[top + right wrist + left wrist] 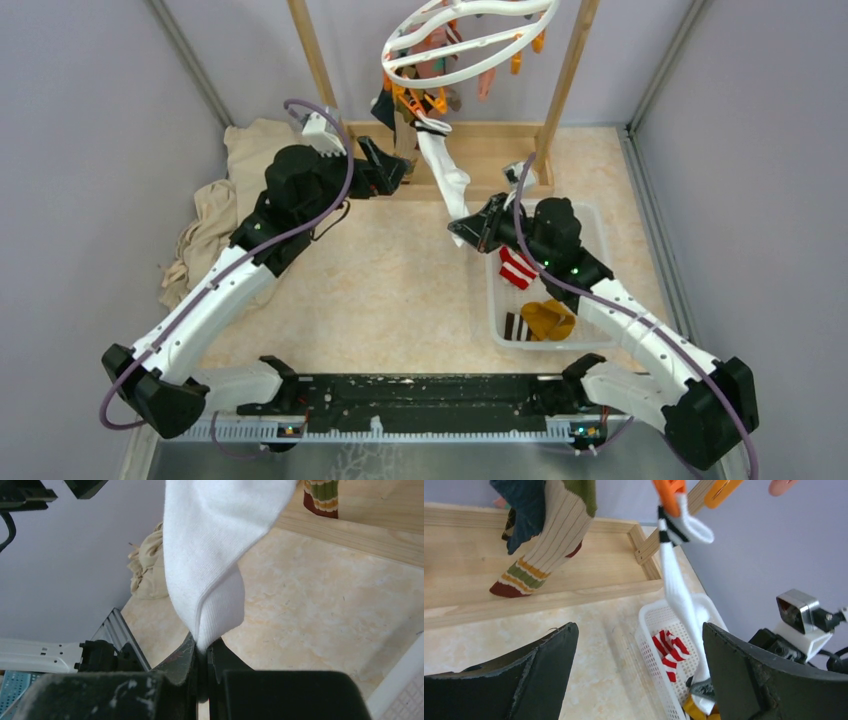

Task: Remove the socks clipped to the hanger
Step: Remove the sock from the hanger.

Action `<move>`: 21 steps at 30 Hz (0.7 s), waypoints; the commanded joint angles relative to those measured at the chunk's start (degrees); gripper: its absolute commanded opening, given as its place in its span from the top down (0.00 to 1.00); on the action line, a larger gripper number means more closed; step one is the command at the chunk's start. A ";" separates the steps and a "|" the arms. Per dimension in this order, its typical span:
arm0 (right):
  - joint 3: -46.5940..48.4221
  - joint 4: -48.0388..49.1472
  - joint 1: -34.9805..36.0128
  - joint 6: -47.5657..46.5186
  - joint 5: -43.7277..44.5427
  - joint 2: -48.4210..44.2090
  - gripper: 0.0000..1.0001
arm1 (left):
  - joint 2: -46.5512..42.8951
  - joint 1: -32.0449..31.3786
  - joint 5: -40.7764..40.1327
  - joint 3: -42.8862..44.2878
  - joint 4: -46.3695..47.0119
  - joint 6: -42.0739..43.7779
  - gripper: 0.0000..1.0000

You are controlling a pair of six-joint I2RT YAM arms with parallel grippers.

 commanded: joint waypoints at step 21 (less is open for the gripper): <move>13.05 6.35 25.19 -13.22 43.56 19.05 1.00 | 3.48 13.73 13.28 11.19 -2.03 0.43 0.01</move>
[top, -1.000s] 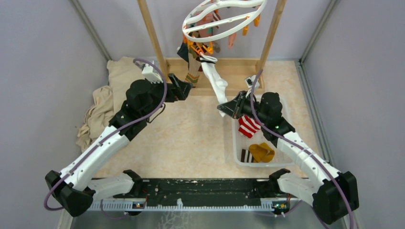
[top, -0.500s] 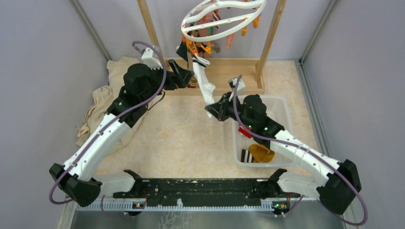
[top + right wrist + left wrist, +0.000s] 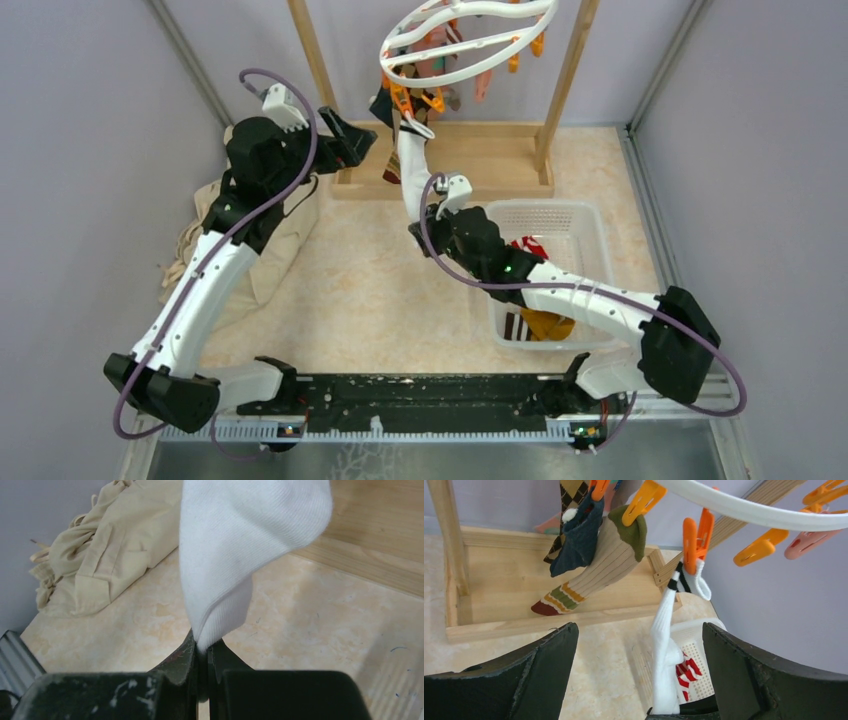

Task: Remove the socks clipped to the hanger
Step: Remove the sock from the hanger.

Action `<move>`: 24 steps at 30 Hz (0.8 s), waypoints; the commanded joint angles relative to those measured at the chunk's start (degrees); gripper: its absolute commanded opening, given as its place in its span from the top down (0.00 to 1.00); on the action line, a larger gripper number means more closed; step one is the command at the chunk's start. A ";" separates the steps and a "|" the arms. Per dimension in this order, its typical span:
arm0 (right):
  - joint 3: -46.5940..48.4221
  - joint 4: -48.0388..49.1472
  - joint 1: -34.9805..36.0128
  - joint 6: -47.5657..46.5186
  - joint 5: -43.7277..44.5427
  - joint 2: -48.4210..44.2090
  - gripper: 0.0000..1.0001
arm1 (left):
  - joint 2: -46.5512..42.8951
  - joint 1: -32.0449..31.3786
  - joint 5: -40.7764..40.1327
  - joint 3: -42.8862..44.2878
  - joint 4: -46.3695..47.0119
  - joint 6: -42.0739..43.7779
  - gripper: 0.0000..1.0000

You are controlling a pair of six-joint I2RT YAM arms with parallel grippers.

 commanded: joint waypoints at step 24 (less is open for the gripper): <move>6.82 5.26 5.89 -10.46 22.04 6.97 1.00 | 15.03 -4.39 0.99 15.07 9.18 -0.19 0.09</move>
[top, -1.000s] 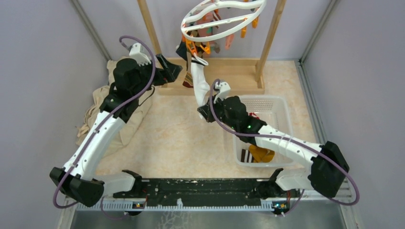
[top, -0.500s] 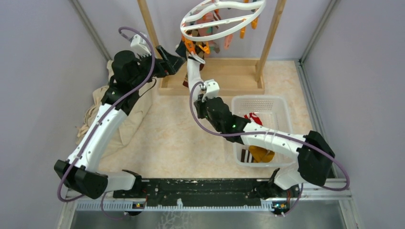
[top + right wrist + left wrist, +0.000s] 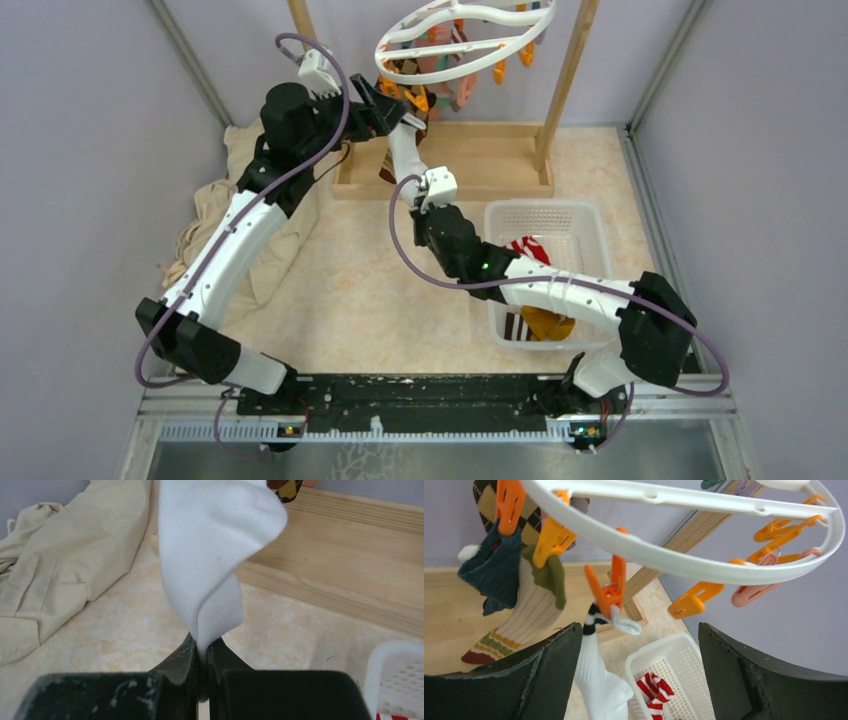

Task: Remove the socks clipped to the hanger
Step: Remove the sock from the hanger.

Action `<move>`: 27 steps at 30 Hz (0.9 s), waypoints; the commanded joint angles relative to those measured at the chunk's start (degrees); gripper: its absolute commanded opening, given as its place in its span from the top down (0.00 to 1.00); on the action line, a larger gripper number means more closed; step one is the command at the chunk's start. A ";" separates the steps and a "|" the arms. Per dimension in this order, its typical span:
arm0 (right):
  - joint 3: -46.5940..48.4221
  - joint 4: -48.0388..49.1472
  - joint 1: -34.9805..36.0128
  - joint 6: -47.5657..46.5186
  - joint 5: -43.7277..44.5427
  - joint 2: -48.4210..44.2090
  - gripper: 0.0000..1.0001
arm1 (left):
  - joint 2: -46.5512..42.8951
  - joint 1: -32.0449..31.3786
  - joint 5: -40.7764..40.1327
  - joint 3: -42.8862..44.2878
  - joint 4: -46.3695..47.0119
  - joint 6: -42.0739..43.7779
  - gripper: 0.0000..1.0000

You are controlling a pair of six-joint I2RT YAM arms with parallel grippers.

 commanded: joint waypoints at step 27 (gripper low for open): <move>-1.55 5.24 0.60 -0.73 0.28 -0.27 1.00 | 5.07 -5.84 -15.51 8.96 -0.83 9.73 0.17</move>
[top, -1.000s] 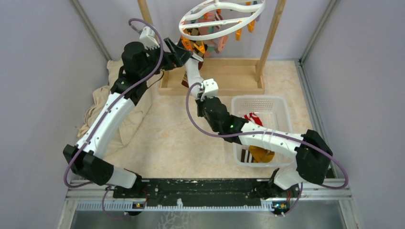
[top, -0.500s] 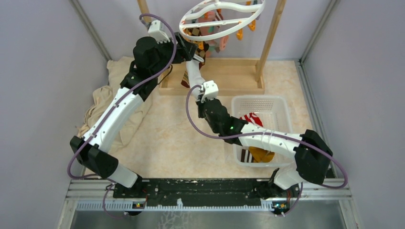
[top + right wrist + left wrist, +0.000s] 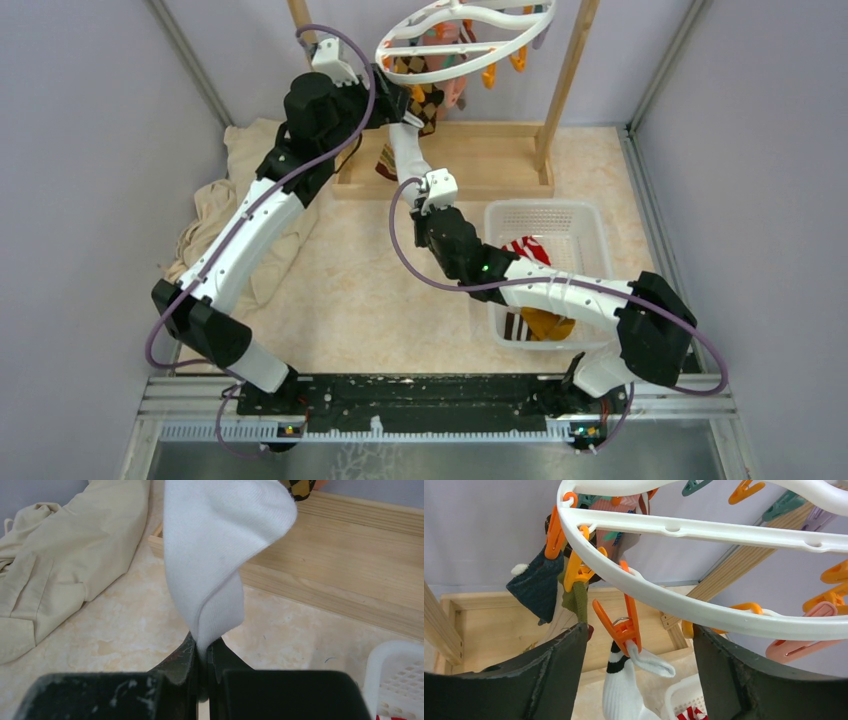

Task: Remove the socks clipped to the hanger
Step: Remove the sock from the hanger.

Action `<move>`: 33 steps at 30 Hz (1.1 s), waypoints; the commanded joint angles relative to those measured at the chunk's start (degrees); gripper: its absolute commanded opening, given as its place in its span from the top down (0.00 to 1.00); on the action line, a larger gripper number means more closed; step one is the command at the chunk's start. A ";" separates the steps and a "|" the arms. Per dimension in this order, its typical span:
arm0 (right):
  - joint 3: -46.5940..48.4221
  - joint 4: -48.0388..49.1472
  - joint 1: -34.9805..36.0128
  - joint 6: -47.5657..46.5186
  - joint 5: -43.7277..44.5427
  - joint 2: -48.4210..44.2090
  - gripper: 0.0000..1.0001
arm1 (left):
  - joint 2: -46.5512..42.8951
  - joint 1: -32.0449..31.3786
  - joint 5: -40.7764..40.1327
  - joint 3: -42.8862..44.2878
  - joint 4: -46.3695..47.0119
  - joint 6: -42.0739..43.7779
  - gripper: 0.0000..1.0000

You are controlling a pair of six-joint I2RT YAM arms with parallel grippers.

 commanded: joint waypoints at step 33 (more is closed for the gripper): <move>1.46 1.52 0.63 -0.03 1.26 1.64 1.00 | -3.89 -1.06 -1.27 0.67 -4.01 1.94 0.31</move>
